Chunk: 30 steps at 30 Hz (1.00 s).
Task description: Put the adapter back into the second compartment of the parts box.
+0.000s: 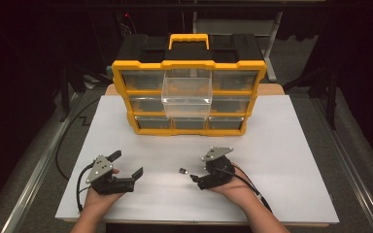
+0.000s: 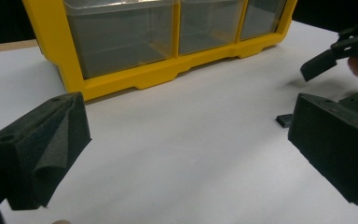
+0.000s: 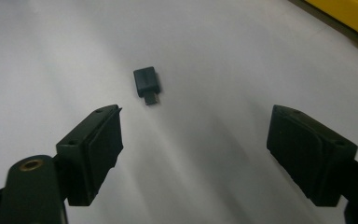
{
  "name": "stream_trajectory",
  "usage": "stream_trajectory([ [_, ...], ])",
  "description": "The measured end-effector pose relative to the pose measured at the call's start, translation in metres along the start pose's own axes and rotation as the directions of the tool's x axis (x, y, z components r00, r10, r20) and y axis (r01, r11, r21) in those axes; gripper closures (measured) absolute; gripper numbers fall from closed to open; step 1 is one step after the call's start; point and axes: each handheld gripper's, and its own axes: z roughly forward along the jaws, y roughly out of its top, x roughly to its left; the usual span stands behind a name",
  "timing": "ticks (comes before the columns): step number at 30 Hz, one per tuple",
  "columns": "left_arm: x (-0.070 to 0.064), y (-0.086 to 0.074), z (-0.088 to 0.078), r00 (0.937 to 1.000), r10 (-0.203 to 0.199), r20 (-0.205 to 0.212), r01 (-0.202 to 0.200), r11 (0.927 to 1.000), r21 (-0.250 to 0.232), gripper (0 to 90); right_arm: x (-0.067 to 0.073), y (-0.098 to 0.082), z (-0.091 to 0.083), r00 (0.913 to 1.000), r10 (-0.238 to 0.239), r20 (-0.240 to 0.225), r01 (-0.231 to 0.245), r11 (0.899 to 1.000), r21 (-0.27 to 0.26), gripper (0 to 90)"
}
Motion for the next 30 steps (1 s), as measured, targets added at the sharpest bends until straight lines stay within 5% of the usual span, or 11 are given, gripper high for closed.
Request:
stream_trajectory([
  [11,0.0,0.0,0.001,1.0,0.0,0.001,0.0,1.0,0.005,0.3,0.007,0.018,0.013,0.9987,-0.007,-0.051,0.006,1.0,-0.013,31.5],
  [20,0.0,0.0,0.001,1.0,0.001,0.006,-0.001,1.0,0.006,0.3,0.01,0.029,0.02,0.995,-0.031,-0.095,0.028,0.999,-0.032,58.6],
  [30,0.0,0.0,0.0,1.0,-0.004,0.001,0.004,1.0,0.0,0.3,0.013,0.029,0.033,0.9898,-0.068,-0.125,0.071,0.997,0.023,68.4],
])
